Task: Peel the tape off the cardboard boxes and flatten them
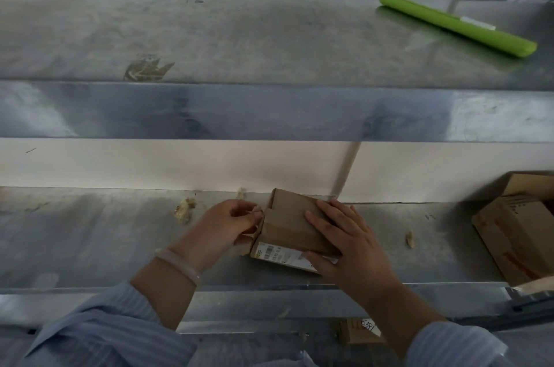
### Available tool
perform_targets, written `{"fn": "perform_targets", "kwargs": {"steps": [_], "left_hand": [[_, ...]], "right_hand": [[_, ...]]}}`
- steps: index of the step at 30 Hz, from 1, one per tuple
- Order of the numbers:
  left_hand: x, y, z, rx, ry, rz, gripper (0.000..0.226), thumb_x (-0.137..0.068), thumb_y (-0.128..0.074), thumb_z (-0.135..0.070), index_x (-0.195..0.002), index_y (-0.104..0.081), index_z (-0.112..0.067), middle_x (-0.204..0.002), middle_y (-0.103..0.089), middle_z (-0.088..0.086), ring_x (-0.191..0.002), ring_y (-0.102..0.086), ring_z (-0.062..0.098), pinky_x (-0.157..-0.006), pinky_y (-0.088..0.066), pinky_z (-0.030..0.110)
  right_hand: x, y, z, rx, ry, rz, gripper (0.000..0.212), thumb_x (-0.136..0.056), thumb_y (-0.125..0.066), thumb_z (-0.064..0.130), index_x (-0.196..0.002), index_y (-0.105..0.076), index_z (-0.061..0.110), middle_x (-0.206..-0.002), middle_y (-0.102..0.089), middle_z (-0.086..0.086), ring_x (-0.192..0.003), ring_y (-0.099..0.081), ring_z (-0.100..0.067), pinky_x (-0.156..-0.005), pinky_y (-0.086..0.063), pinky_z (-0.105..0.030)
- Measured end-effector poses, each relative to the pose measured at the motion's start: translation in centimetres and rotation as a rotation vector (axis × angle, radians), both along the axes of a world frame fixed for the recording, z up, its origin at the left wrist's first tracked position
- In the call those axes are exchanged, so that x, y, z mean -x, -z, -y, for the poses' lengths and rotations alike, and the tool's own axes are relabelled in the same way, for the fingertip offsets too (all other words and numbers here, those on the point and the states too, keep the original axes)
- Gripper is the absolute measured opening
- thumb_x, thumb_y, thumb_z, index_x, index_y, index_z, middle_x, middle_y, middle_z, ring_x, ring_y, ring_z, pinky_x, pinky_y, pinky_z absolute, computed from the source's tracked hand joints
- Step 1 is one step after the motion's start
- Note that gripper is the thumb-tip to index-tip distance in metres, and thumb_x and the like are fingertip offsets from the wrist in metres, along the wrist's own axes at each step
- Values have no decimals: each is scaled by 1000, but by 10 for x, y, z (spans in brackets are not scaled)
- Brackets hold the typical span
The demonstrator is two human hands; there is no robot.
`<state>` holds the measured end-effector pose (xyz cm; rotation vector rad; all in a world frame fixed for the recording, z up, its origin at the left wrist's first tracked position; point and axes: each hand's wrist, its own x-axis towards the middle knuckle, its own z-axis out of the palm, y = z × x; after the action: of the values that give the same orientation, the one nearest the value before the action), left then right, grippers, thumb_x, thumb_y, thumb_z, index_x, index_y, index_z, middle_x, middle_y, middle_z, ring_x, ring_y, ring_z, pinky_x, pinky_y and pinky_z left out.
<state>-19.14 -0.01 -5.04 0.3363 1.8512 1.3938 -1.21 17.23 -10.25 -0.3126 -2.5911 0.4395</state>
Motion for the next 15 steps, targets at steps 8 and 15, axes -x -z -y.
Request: {"fn": "perform_targets", "kwargs": {"steps": [8, 15], "left_hand": [[-1, 16, 2, 131, -63, -435, 11, -88, -64, -6, -87, -59, -16, -84, -69, 1, -76, -69, 14, -70, -60, 34], [-6, 20, 8, 106, 107, -434, 26, -94, -59, -21, -118, -66, -26, -106, -69, -12, -90, -66, 1, -81, -51, 12]], "right_hand": [[-1, -1, 0, -15, -3, 21, 63, -84, -56, 59, -142, -45, 36, -149, -41, 9, -143, -31, -15, -115, -30, -46], [-1, -2, 0, -3, -10, 23, 63, -84, -57, 58, -142, -45, 36, -150, -41, 9, -144, -29, -15, -115, -30, -46]]}}
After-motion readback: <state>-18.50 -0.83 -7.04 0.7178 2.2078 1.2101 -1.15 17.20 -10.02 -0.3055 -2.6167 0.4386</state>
